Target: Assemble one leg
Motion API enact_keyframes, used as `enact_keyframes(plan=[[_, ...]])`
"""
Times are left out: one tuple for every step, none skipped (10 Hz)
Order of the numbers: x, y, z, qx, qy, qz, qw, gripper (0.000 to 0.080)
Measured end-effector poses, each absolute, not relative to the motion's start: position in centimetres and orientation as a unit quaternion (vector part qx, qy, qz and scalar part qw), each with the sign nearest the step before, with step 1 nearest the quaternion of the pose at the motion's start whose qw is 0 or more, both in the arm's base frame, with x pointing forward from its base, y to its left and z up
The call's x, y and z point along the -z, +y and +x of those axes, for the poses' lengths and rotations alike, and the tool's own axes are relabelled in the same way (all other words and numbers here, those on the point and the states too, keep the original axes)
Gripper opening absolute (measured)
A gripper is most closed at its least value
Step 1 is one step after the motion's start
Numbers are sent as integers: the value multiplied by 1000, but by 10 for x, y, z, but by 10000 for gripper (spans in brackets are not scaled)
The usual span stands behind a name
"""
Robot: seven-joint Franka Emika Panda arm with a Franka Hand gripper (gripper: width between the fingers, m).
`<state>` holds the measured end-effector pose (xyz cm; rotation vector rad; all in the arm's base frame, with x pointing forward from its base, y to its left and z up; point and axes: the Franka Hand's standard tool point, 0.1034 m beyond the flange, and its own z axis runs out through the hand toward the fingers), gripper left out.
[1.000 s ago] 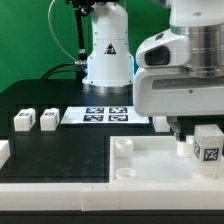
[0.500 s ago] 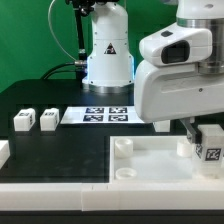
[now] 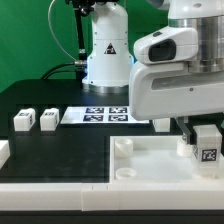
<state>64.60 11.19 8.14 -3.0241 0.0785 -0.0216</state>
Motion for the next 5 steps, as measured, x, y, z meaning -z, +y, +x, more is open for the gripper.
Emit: enact_keyframes(plan=[[-82,109,646,3,51,-996,75,296],[-82,110,646,4,45,-996,72,296],[-82,110,646,4,46,-996,72,296],[-82,110,646,3,58,-996,72,296],[-82,111,646,3,73,-995,73,297]])
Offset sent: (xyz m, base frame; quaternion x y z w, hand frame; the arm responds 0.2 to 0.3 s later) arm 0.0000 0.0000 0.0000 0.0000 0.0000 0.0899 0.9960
